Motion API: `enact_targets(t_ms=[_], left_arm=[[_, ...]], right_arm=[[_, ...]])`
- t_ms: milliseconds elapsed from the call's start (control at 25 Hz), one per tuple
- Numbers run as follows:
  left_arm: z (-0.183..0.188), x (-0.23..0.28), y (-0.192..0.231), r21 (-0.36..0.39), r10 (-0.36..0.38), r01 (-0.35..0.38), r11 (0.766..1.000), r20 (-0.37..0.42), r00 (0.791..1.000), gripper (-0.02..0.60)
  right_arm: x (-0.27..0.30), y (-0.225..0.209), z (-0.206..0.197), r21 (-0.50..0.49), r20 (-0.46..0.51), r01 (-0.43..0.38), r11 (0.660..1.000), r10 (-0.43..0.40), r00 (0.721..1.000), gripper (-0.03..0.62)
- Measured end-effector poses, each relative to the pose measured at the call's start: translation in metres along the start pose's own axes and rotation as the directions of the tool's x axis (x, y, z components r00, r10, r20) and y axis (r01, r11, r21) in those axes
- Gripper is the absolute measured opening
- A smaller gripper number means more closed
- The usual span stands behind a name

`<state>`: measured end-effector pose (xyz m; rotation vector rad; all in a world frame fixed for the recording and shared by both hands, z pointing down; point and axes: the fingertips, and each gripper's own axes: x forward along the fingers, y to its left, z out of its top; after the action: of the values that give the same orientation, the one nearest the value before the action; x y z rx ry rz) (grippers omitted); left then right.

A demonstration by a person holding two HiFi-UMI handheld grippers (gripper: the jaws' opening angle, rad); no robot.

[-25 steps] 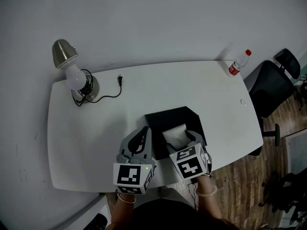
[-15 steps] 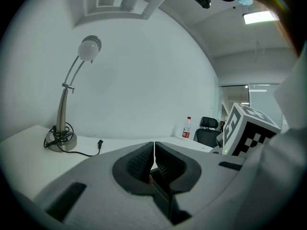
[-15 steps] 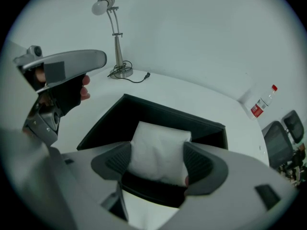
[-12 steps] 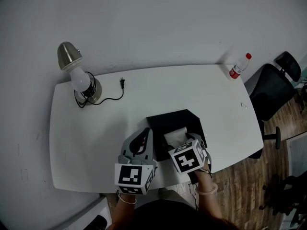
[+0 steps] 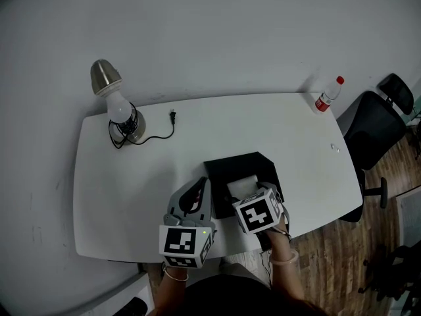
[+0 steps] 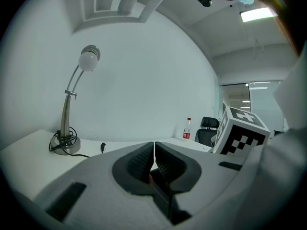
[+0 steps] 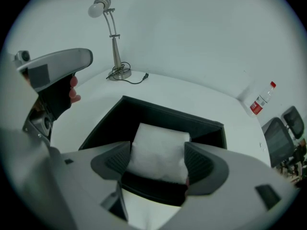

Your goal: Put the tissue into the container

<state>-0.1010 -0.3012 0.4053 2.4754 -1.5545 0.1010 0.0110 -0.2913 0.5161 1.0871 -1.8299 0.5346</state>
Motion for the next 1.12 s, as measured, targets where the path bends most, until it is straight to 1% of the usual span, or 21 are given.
enact_targets(t_ms=[200, 360, 440, 600, 840, 880, 920, 960, 1000, 1040, 1120], left_arm=[[0.006, -0.009, -0.002, 0.015, 0.014, -0.014, 1.0, 0.015, 1.0, 0.029], [0.012, -0.016, -0.005, 0.022, 0.026, -0.027, 0.999, 0.031, 0.999, 0.029], [0.014, -0.019, -0.008, 0.026, 0.032, -0.033, 0.999, 0.038, 0.999, 0.029], [0.019, -0.029, -0.014, 0.038, 0.041, -0.043, 0.998, 0.056, 0.998, 0.029], [0.024, -0.047, -0.028, 0.057, 0.053, -0.057, 0.997, 0.075, 0.996, 0.029], [0.025, -0.051, -0.03, 0.06, 0.056, -0.06, 0.996, 0.079, 0.995, 0.029], [0.026, -0.054, -0.033, 0.063, 0.059, -0.064, 0.996, 0.084, 0.995, 0.028], [0.026, -0.058, -0.035, 0.066, 0.062, -0.068, 0.996, 0.089, 0.994, 0.028], [0.027, -0.061, -0.037, 0.069, 0.065, -0.071, 0.995, 0.093, 0.994, 0.028], [0.027, -0.064, -0.04, 0.071, 0.067, -0.074, 0.995, 0.095, 0.993, 0.029], [0.027, -0.07, -0.045, 0.078, 0.07, -0.077, 0.994, 0.097, 0.993, 0.029]], right_arm=[[-0.009, 0.0, 0.005, 0.009, 0.057, -0.005, 1.0, 0.004, 0.998, 0.359], [-0.02, 0.005, 0.008, 0.054, 0.118, -0.032, 0.998, 0.025, 0.993, 0.357], [-0.026, 0.006, 0.009, 0.038, 0.145, -0.025, 0.999, 0.019, 0.989, 0.357], [-0.039, 0.004, 0.013, -0.036, 0.2, 0.015, 0.999, -0.007, 0.98, 0.357], [-0.059, 0.01, 0.013, -0.053, 0.285, 0.023, 0.998, -0.007, 0.959, 0.356], [-0.063, 0.009, 0.013, -0.052, 0.3, 0.044, 0.998, -0.027, 0.954, 0.338], [-0.068, 0.007, 0.013, -0.049, 0.321, 0.079, 0.996, -0.059, 0.945, 0.266], [-0.073, 0.004, 0.013, -0.046, 0.343, 0.117, 0.992, -0.094, 0.935, 0.161], [-0.077, 0.002, 0.012, -0.048, 0.359, 0.145, 0.988, -0.118, 0.926, 0.14], [-0.08, 0.001, 0.01, -0.052, 0.368, 0.157, 0.986, -0.127, 0.921, 0.14], [-0.086, 0.002, 0.006, -0.047, 0.38, 0.149, 0.988, -0.12, 0.917, 0.14]])
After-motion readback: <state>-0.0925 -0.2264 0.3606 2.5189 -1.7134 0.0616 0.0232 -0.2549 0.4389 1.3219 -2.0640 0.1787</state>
